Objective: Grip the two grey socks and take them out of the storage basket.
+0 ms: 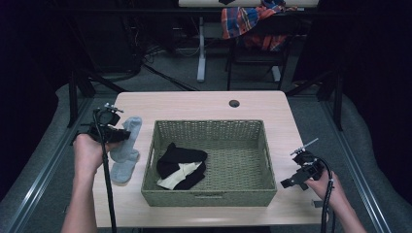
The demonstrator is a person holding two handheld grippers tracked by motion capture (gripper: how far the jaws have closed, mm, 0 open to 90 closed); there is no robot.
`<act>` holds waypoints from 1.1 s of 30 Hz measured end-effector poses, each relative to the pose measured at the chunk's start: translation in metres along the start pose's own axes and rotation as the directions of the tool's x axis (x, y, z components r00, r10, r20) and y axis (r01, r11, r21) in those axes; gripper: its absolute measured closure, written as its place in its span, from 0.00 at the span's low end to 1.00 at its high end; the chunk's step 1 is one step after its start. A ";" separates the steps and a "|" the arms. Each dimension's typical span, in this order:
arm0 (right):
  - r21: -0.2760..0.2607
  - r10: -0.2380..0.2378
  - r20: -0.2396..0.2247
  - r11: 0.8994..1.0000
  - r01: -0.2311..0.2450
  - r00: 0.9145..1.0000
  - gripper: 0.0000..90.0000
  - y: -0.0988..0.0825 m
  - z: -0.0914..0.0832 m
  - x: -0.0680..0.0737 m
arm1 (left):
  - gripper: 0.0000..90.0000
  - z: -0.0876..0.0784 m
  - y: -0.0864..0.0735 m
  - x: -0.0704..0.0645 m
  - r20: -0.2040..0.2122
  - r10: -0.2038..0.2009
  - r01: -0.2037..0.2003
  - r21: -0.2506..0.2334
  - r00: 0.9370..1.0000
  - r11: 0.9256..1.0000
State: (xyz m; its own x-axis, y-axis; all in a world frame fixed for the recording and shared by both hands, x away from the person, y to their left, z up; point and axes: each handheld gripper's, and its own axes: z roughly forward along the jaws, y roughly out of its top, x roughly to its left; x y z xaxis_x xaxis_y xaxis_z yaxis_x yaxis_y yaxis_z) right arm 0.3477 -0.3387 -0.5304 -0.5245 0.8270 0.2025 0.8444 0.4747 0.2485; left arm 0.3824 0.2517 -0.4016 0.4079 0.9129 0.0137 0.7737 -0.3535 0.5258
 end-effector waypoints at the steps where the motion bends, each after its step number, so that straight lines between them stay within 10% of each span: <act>1: 0.000 0.000 0.000 1.000 0.000 1.000 0.05 0.000 0.000 0.000 | 0.92 0.001 -0.001 0.002 0.002 -0.004 0.004 0.004 1.000 1.000; 33: 0.000 0.002 -0.014 1.000 -0.002 1.000 0.05 0.000 0.001 0.000 | 0.92 0.077 -0.041 0.044 0.006 -0.128 0.125 0.163 0.992 0.979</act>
State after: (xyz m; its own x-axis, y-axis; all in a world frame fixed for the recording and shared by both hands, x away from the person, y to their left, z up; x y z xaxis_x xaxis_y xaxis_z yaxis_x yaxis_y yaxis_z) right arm 0.3475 -0.3381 -0.5315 -0.5239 0.8239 0.2162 0.8456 0.4725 0.2484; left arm 0.4057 0.2906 -0.4883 0.3087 0.9494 -0.0585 0.8872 -0.2652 0.3775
